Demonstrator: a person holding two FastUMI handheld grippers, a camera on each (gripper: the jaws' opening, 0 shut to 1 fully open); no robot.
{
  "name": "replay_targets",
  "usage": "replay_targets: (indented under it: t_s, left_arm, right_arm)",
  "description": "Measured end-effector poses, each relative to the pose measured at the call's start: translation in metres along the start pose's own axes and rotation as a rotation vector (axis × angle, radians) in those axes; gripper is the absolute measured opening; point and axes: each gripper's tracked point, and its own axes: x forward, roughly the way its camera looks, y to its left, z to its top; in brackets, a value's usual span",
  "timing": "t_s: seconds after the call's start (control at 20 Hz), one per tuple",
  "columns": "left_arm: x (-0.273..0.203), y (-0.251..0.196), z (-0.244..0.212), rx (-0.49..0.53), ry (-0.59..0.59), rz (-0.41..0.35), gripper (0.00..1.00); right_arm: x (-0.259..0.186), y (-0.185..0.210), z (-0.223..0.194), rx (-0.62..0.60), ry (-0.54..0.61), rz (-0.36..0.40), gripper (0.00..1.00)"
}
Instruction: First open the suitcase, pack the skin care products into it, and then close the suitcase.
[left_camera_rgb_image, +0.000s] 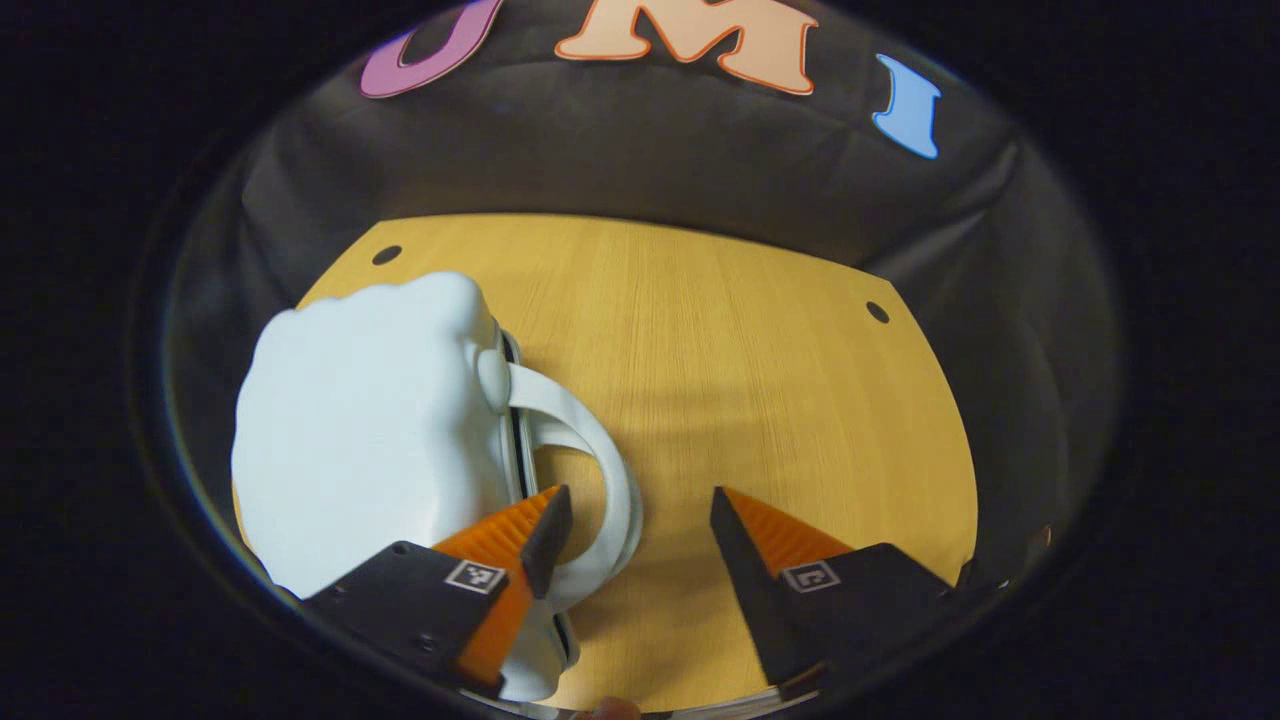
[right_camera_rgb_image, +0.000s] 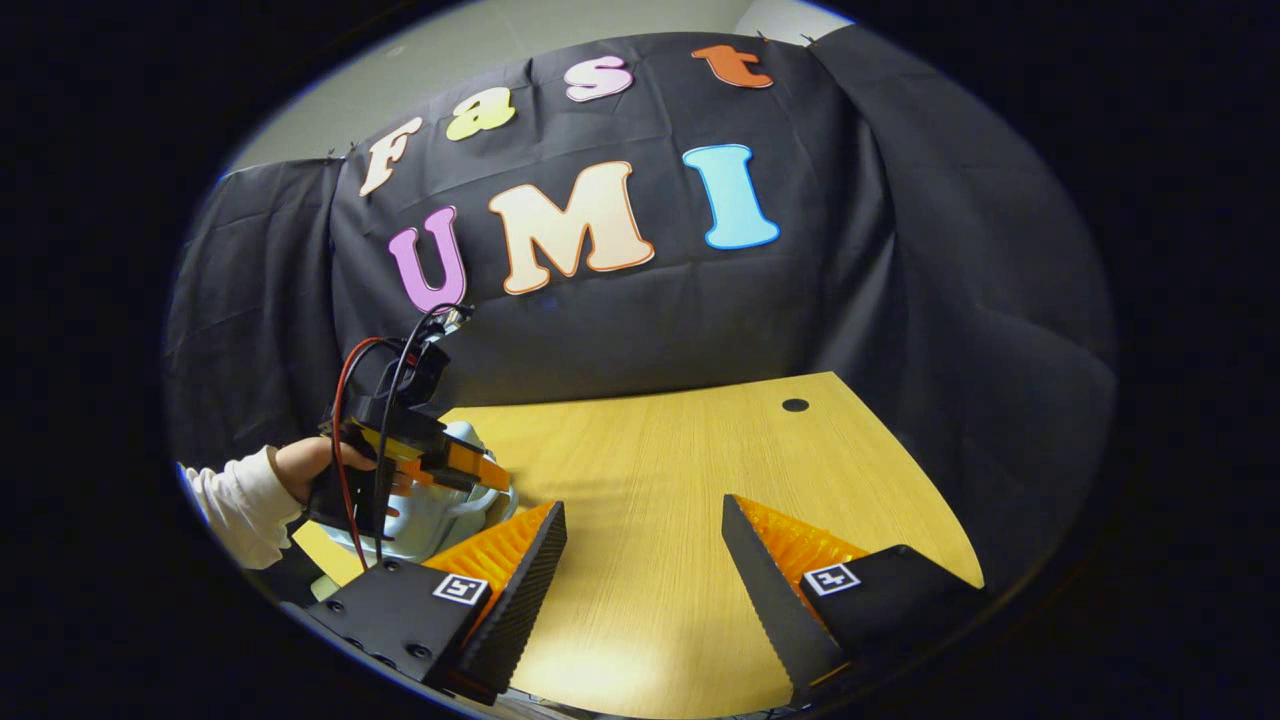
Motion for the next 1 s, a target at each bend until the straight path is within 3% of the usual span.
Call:
replay_targets:
  t_s: [0.05, 0.1, 0.65, 0.9, 1.0]
  left_arm:
    - [-0.01, -0.001, 0.005, 0.005, -0.03, 0.012, 0.96]
    - [-0.023, 0.001, 0.009, 0.005, -0.058, 0.012, 0.99]
    - [-0.191, 0.011, 0.059, -0.062, -0.62, -0.029, 0.95]
    - [-0.238, 0.034, 0.063, 0.011, -0.767, 0.037, 0.95]
    - [-0.243, 0.03, 0.061, 0.023, -0.775, 0.021, 0.95]
  right_arm:
    - [0.0, 0.004, 0.004, -0.002, -0.008, 0.012, 0.98]
    - [-0.001, 0.008, 0.008, -0.002, -0.019, 0.021, 0.98]
    - [-0.015, 0.042, 0.074, 0.006, -0.169, 0.086, 0.98]
    - [-0.034, 0.045, 0.103, 0.015, -0.263, 0.085, 0.98]
    - [-0.039, 0.045, 0.107, 0.011, -0.279, 0.077, 0.98]
